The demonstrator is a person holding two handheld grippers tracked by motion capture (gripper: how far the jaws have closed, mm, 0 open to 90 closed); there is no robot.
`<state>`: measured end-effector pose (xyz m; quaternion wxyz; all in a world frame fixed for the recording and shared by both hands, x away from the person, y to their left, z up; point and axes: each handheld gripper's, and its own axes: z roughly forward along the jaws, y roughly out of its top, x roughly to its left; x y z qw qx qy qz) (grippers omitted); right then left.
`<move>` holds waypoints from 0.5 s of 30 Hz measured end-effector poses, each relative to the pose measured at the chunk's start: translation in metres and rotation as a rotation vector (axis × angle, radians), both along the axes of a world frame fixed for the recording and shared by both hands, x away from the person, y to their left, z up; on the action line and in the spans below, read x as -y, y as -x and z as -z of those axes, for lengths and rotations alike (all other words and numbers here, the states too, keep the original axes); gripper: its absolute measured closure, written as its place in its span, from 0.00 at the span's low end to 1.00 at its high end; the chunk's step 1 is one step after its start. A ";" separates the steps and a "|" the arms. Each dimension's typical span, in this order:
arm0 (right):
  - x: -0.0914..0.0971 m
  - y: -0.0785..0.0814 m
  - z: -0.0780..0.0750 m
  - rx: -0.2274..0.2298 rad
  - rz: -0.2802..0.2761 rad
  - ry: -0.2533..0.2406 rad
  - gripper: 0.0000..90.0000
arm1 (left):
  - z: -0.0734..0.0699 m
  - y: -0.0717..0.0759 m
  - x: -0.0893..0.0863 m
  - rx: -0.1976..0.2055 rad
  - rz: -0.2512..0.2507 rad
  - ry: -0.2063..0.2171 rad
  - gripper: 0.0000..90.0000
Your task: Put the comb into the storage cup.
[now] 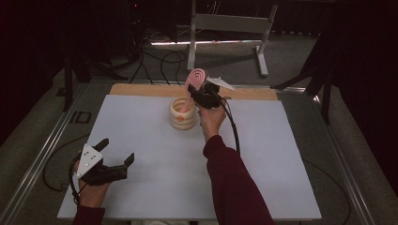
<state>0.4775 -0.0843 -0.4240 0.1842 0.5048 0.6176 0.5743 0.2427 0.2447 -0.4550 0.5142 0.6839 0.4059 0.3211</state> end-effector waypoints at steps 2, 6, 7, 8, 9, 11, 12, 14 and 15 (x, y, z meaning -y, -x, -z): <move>-0.001 0.000 0.000 -0.002 -0.002 0.001 0.71 | 0.000 0.000 0.000 0.000 0.000 0.000 0.00; -0.004 0.001 0.001 -0.001 -0.008 0.007 0.71 | 0.000 0.000 0.000 0.000 0.000 0.000 0.00; -0.004 0.001 0.002 0.000 -0.008 0.009 0.71 | 0.000 0.000 0.000 0.000 0.000 -0.001 0.00; -0.005 0.001 0.002 -0.001 -0.008 0.010 0.71 | 0.000 0.000 0.000 0.000 0.000 0.000 0.00; -0.005 0.001 0.002 -0.001 -0.008 0.012 0.71 | 0.000 0.000 0.000 -0.001 0.000 0.001 0.00; -0.006 0.001 0.003 -0.001 -0.011 0.013 0.71 | 0.000 0.000 0.000 0.000 0.000 0.000 0.00; -0.007 0.001 0.003 -0.001 -0.012 0.015 0.71 | 0.000 0.000 0.000 0.000 0.000 0.000 0.00; -0.007 0.001 0.004 0.000 -0.012 0.015 0.71 | 0.000 0.000 0.000 0.000 0.001 -0.001 0.00; -0.008 0.001 0.004 -0.003 -0.011 0.014 0.71 | 0.000 0.000 0.000 0.000 0.001 -0.001 0.00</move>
